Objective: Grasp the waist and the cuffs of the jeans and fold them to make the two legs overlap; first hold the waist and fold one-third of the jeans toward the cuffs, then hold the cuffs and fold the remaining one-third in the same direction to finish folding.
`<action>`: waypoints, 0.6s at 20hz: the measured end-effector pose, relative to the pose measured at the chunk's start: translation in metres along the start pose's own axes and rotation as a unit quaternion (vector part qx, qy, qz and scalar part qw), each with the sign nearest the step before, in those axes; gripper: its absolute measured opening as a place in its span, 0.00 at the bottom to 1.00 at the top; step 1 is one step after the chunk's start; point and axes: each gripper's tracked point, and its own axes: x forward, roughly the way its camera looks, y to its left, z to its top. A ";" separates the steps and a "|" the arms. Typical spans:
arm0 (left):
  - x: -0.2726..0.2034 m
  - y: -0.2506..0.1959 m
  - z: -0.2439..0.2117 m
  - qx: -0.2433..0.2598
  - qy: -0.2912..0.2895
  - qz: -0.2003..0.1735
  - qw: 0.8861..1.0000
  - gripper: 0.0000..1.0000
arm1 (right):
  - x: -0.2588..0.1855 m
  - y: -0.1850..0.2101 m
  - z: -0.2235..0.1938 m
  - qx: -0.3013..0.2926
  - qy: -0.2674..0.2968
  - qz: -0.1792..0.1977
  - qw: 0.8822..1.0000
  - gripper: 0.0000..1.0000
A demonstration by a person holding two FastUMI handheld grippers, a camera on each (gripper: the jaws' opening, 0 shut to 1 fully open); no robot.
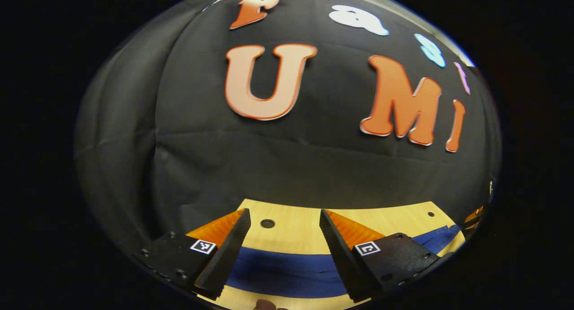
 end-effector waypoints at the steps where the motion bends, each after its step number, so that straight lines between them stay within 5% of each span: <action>1: -0.009 -0.001 0.006 0.010 -0.014 -0.001 1.000 0.96 | 0.005 -0.008 -0.005 0.010 0.007 -0.002 1.000 0.96; 2: -0.014 -0.011 0.012 0.018 -0.022 -0.014 1.000 0.96 | 0.011 -0.015 -0.013 0.018 0.015 -0.003 1.000 0.87; 3: -0.024 -0.017 0.016 0.027 -0.029 -0.019 0.999 0.96 | 0.017 -0.022 -0.017 0.026 0.021 -0.008 0.999 0.95; 9: -0.062 -0.053 0.032 0.073 -0.053 -0.011 0.996 0.95 | 0.050 -0.054 -0.004 0.098 0.004 -0.012 0.995 0.96; 12: -0.088 -0.082 0.038 0.076 -0.067 -0.006 0.995 0.95 | 0.071 -0.045 0.007 0.120 -0.003 0.018 0.993 0.96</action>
